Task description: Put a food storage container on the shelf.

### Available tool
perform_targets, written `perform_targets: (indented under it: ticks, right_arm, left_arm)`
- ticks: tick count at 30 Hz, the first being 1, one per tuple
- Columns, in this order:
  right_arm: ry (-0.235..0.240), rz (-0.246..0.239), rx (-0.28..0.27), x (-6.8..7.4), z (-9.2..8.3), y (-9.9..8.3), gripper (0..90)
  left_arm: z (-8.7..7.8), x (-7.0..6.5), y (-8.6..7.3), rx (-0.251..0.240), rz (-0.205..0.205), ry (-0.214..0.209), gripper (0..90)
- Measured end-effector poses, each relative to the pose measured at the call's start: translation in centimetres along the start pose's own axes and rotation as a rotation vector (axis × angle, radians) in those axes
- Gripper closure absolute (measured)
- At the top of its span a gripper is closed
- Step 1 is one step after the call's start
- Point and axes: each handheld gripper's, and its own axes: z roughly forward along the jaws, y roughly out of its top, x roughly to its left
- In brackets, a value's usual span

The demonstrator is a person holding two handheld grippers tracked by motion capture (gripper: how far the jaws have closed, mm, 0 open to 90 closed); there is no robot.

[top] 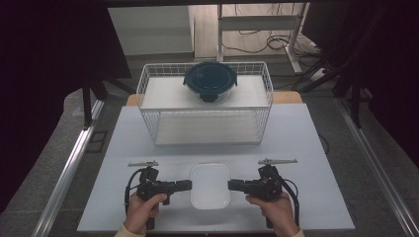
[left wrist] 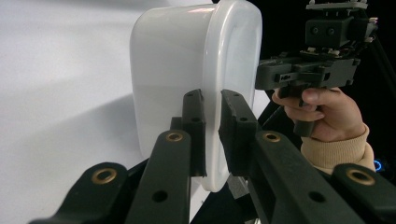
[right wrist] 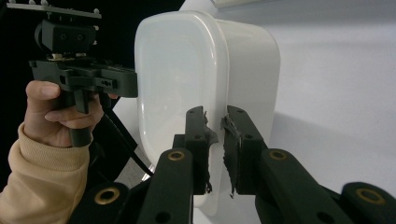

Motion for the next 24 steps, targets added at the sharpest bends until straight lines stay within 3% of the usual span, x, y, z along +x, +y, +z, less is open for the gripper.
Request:
perform_targets:
  ticks: [8,11,24]
  right_arm:
    - [0.010,-0.052,-0.037,1.5,-1.5,0.6,79.2]
    - [0.005,-0.072,-0.042,2.1,-1.6,0.9,79.2]
    - [0.002,-0.139,-0.061,3.4,-2.4,3.2,79.2]
  left_arm:
    - [-0.7,-1.6,0.6,-0.023,0.057,-0.004,81.2]
    - [-0.9,-2.0,1.0,-0.027,0.076,0.013,81.1]
    - [-1.9,-3.1,2.9,-0.066,0.114,0.008,80.9]
